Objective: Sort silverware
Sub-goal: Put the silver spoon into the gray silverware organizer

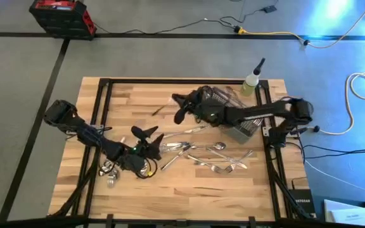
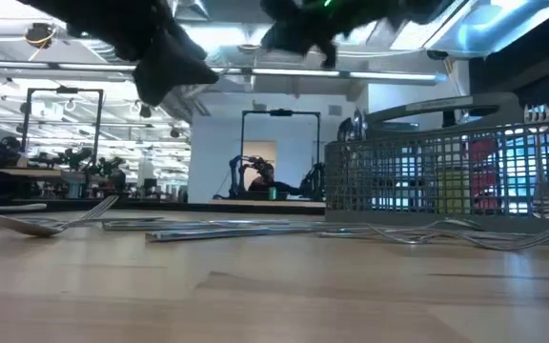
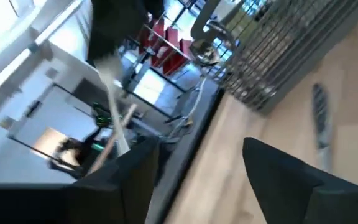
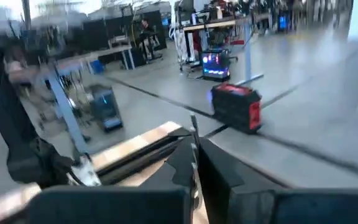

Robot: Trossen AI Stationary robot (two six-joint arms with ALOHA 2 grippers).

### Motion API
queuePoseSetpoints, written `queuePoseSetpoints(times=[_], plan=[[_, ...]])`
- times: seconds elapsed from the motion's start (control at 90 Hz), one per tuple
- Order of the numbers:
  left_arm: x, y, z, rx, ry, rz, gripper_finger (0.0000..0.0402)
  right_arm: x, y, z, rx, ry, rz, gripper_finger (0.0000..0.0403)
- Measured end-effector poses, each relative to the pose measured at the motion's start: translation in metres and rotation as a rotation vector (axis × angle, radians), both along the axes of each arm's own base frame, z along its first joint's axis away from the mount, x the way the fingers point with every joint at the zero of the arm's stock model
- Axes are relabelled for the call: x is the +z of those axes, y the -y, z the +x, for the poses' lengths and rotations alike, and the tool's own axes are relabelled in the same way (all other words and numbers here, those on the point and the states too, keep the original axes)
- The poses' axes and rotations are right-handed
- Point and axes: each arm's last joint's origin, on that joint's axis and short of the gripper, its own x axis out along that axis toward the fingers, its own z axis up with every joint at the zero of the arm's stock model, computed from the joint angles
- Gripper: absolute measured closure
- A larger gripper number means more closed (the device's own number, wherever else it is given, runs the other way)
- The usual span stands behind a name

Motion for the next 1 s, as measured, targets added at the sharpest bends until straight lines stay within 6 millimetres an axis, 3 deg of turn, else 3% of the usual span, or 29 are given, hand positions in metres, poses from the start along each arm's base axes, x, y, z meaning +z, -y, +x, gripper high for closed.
queuePoseSetpoints(times=[0.156,0.289,0.478,0.689,1.0], plan=[[-0.014,-0.002,-0.008,0.002,0.068,-0.078,0.0184,0.048,-0.021,-0.048,0.008,-0.1,-0.117,0.0403],[-0.021,-0.004,-0.011,-0.026,0.124,-0.172,0.0184,0.065,-0.04,-0.091,0.007,-0.266,-0.194,0.0403],[-0.022,-0.002,-0.01,-0.069,0.152,-0.249,0.0184,0.058,-0.059,-0.145,-0.037,-0.49,-0.141,0.0403],[-0.022,-0.007,-0.008,-0.053,0.155,-0.249,0.0184,0.054,-0.073,-0.193,-0.026,-0.566,-0.08,0.0403],[-0.023,-0.015,-0.003,-0.053,0.15,-0.279,0.0184,0.048,-0.066,-0.243,-0.062,-0.642,0.039,0.0403]])
